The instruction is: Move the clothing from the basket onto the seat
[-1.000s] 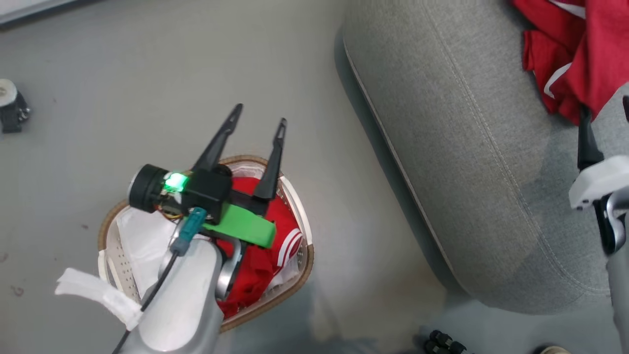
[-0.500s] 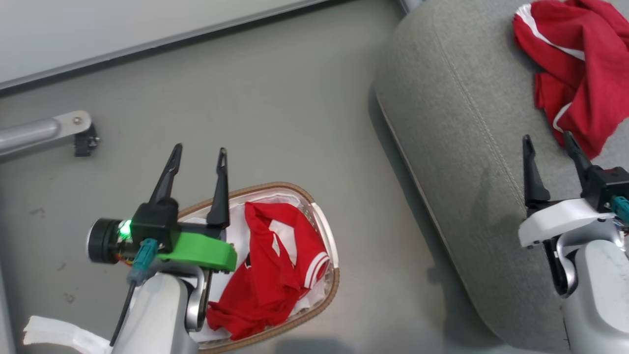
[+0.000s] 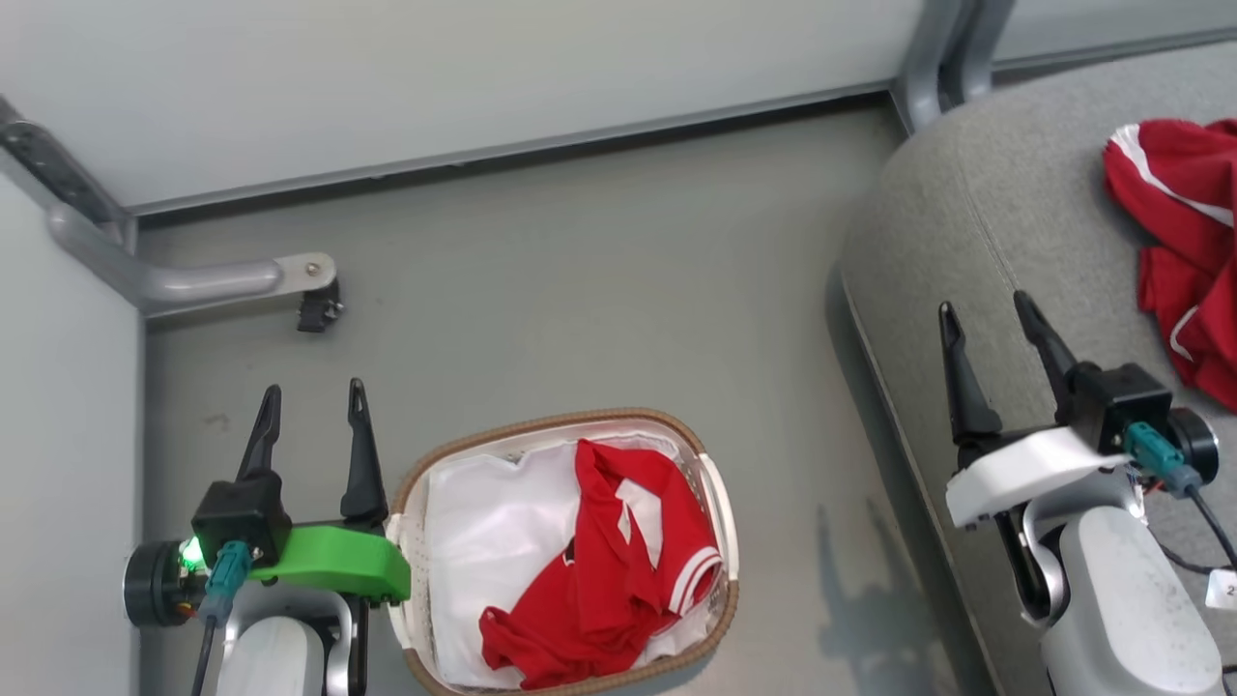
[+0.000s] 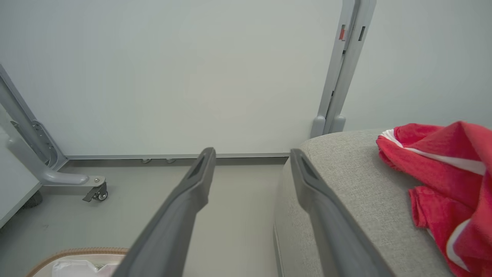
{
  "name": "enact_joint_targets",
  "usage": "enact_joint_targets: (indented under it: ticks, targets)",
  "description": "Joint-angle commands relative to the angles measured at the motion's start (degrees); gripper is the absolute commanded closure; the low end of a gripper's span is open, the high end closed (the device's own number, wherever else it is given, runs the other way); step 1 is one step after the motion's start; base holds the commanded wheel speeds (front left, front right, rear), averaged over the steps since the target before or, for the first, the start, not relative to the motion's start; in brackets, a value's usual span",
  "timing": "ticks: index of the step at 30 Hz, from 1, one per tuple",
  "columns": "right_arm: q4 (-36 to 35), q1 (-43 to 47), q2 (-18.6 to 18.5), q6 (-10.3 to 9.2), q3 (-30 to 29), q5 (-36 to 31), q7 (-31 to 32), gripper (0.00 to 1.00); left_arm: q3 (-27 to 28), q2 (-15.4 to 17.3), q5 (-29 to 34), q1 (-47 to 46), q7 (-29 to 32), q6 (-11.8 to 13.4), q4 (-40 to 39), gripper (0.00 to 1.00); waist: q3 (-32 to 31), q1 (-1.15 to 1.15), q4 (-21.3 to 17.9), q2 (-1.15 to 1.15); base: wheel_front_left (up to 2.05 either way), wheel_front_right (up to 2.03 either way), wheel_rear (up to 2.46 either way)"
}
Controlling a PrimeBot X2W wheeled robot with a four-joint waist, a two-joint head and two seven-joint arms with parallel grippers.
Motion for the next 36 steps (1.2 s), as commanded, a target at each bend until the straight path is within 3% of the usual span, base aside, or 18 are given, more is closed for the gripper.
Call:
enact_joint_targets:
  ticks: [1, 20, 30, 36]
  targets:
    - [-0.16, 1.98, 0.05, -0.08, -0.08, 0.43, -0.14, 0.00, 0.05, 0.07, -0.20, 1.48, 0.05, 0.29, 0.11, 0.00, -3.61, 0.00, 3.32, 0.00, 0.00, 0.00, 0.00]
    - [0.80, 7.11, 1.17, -0.08, 0.62, 0.63, -0.14, 0.00, -0.36, 0.09, -3.44, 7.51, 0.04, 0.80, -0.96, 0.00, -6.93, 0.00, 3.22, 0.00, 0.00, 0.00, 0.00]
    - [-2.24, 2.27, 1.24, -0.08, 2.57, 0.75, -0.14, 0.00, -7.24, 0.09, -5.56, 2.04, 0.04, -2.12, 3.41, 0.00, 0.65, 0.00, -0.30, 0.00, 0.00, 0.00, 0.00]
    - [-5.60, -2.11, 1.29, -0.08, 5.29, 1.52, -0.13, 0.00, -13.95, 0.11, -8.16, -4.55, 0.04, -2.79, 10.67, 0.00, 7.87, 0.00, -4.15, 0.00, 0.00, 0.00, 0.00]
